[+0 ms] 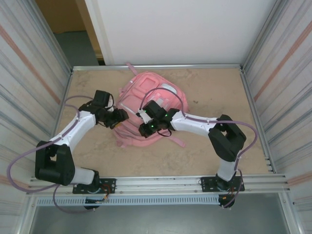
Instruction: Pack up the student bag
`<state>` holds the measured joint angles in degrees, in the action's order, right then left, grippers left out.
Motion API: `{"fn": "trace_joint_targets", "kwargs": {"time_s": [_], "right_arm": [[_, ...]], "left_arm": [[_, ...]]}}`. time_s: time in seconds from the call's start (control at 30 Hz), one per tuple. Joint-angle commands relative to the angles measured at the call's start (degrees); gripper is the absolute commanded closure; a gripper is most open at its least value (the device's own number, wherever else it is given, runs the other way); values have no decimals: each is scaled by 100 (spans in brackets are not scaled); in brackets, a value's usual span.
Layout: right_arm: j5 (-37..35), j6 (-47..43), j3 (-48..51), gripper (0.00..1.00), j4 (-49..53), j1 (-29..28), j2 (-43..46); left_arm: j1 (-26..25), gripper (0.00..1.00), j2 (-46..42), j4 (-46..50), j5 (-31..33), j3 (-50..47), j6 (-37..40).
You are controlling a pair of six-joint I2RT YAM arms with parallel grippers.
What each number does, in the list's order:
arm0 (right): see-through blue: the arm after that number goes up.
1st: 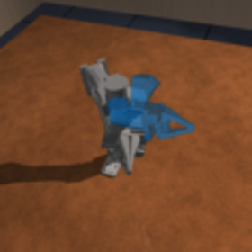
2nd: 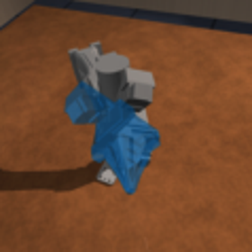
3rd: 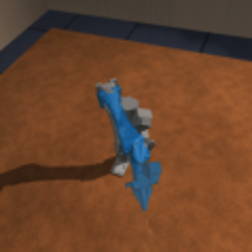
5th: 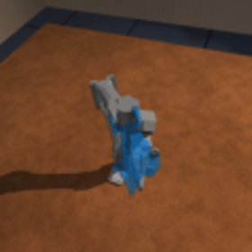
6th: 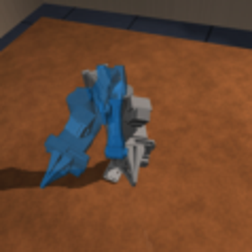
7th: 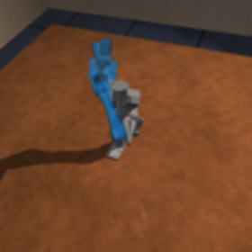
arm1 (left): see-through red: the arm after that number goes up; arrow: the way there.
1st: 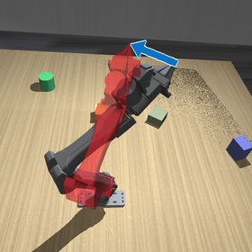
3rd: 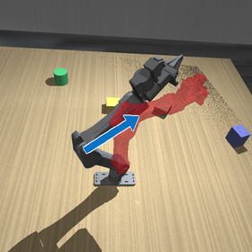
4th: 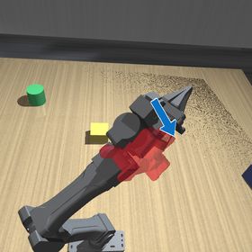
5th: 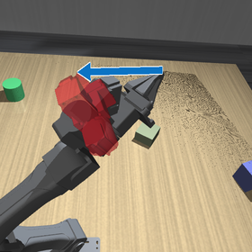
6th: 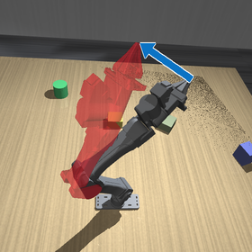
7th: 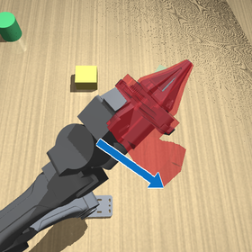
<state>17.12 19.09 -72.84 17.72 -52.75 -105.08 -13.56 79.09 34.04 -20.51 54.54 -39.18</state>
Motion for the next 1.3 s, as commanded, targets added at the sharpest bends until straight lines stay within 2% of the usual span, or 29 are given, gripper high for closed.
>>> {"fn": "trace_joint_targets", "kwargs": {"time_s": [0.0,0.1,0.17,0.23,0.3,0.37,0.53,0.6,0.73,0.8,0.9,1.0,1.07,1.1,1.13,1.17,1.2,1.27], "right_arm": [[460,222,-403,100,-326,-325,-322],[452,388,-416,100,-453,-434,-416],[396,420,-312,100,-558,-481,-368],[318,411,-254,100,-486,-483,-308],[221,371,-166,100,-372,-447,-177],[68,226,-82,99,-206,-372,-65],[-613,-512,-172,93,835,-1,72],[-884,-882,-115,88,1085,100,156],[-1909,-1480,-87,84,1464,204,256],[-1971,-1481,-113,84,1522,354,268],[-1595,-1406,-73,83,1419,535,404],[-1551,-1372,190,75,1133,563,800],[-1694,-1347,376,68,926,607,1113],[-1803,-1359,525,41,759,646,1320],[-1877,-1380,676,0,562,718,1553],[-1918,-1388,812,1,389,803,1771],[-1873,-1429,980,1,217,952,2017],[-1848,-1415,1215,1,-68,1342,2430]], "left_arm": [[-128,49,34,-568,272,-172,-600],[-140,50,104,-676,579,-168,-670],[-99,56,154,-865,642,-205,-632],[0,69,222,-1147,445,-245,-463],[117,89,210,-1230,455,-302,-370],[227,100,148,-1251,492,-371,-232],[511,100,46,-950,427,-358,434],[622,100,59,-815,268,-331,668],[723,100,177,-752,-40,-289,1048],[739,100,240,-741,-177,-261,1139],[739,100,258,-935,-385,-295,1179],[741,94,86,-1143,-636,-245,1198],[733,76,-137,-1174,-527,-176,1273],[732,64,-275,-1193,-353,-140,1340],[728,46,-434,-1246,-171,-137,1423],[715,5,-575,-1323,-35,-144,1509],[722,1,-737,-1424,153,-170,1622],[732,1,-1067,-1590,672,-280,1830]]}}
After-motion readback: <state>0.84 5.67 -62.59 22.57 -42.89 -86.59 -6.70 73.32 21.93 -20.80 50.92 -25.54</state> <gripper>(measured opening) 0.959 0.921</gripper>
